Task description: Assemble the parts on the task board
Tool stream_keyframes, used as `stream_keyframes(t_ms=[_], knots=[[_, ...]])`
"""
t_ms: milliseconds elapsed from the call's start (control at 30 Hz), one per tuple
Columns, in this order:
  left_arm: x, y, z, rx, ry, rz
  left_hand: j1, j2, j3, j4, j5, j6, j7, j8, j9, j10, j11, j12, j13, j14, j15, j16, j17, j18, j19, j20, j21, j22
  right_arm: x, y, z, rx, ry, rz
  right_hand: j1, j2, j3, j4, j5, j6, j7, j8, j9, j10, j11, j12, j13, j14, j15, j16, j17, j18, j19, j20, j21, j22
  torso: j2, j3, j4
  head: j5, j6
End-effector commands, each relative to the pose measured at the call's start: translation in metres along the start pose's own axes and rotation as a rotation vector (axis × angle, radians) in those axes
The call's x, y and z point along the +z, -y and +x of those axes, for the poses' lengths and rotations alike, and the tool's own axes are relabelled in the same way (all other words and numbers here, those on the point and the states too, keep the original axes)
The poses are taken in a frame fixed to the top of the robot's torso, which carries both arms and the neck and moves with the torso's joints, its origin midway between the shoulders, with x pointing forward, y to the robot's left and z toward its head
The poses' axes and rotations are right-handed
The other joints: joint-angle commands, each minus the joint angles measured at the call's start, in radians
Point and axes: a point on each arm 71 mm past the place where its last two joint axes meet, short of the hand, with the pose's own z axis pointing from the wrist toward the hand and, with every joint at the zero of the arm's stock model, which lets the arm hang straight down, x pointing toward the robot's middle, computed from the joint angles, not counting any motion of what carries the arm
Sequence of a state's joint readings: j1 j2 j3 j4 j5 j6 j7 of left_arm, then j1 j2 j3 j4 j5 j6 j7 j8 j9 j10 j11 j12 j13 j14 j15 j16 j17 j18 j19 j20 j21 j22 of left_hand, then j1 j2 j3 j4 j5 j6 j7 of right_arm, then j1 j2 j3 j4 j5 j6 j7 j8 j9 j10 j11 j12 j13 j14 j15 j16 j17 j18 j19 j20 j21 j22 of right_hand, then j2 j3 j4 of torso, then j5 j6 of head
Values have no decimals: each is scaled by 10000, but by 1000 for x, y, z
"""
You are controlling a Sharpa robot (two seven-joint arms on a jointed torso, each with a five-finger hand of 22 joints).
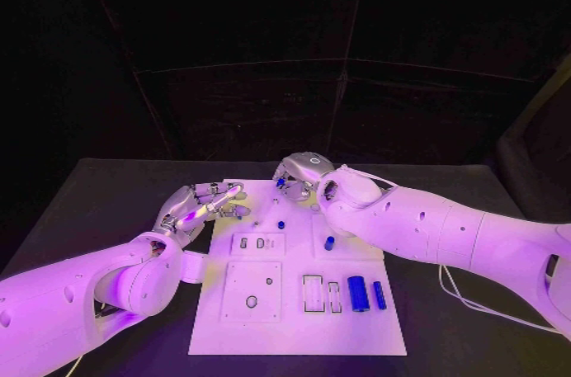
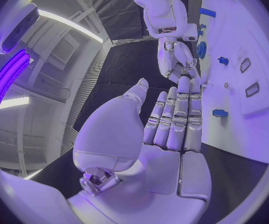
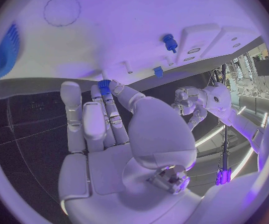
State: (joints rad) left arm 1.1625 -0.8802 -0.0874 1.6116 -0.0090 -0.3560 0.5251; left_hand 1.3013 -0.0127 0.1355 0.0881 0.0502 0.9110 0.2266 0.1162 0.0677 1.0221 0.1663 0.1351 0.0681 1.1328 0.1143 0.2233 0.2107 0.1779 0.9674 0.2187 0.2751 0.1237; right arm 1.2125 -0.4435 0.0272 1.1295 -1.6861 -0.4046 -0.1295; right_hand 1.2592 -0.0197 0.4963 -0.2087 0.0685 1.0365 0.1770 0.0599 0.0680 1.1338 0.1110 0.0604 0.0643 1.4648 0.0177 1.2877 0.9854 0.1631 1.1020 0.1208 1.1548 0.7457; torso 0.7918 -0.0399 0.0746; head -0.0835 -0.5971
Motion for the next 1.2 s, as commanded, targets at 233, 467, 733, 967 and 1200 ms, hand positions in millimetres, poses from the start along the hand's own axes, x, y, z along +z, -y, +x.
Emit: stream_keyframes(t_ms=[233,467,733,967,1200], knots=[[1,1,0,45,-30,37,-2,88,-12,-84,-9,-18,33,-70,-15,-4,48,-59,-14,-65,12,-69,16,28,-22,47,-46,-20,0,0,1,22,-25,97,-31,-257,-7,167,35,-146,48,37,-10,-236,42,20,-12,25,104,-140,-168,-24,-221,21,-159,-223,9,1,13,-12,-27],[1,1,0,50,-20,31,1,93,-12,-93,-9,-17,34,-71,-15,-4,50,-62,-13,-77,15,-80,18,28,-30,50,-53,-25,0,0,0,25,-19,90,-46,-329,-31,215,53,-183,62,36,-11,-287,59,23,-10,14,118,-166,-217,-16,-260,31,-194,-279,10,0,3,-7,-32],[1,1,-1,63,2,32,2,97,-14,-102,-9,-16,34,-73,-14,-6,51,-66,-14,-87,18,-91,20,28,-38,53,-59,-29,-1,-1,0,35,9,70,-61,-387,-59,251,81,-197,66,41,-9,-300,63,33,-6,3,124,-199,-283,-12,-278,39,-213,-307,13,5,-1,-18,-18],[1,1,-1,62,0,32,11,111,-10,-118,-8,-16,34,-76,-14,-10,53,-74,-14,-101,22,-106,24,28,-50,57,-69,-36,-1,0,0,37,23,83,-78,-444,-91,294,105,-217,73,43,-9,-323,70,36,-4,-6,130,-219,-317,-7,-304,46,-239,-347,15,-1,-2,-18,-24],[1,1,-2,68,10,32,11,111,-10,-118,-8,-16,34,-76,-14,-10,53,-74,-14,-101,22,-106,24,28,-50,57,-69,-36,-1,-1,-1,49,65,52,-87,-461,-103,315,116,-219,74,45,-8,-325,71,40,-2,-9,131,-228,-335,-6,-308,50,-246,-356,18,-1,2,-28,-17]])
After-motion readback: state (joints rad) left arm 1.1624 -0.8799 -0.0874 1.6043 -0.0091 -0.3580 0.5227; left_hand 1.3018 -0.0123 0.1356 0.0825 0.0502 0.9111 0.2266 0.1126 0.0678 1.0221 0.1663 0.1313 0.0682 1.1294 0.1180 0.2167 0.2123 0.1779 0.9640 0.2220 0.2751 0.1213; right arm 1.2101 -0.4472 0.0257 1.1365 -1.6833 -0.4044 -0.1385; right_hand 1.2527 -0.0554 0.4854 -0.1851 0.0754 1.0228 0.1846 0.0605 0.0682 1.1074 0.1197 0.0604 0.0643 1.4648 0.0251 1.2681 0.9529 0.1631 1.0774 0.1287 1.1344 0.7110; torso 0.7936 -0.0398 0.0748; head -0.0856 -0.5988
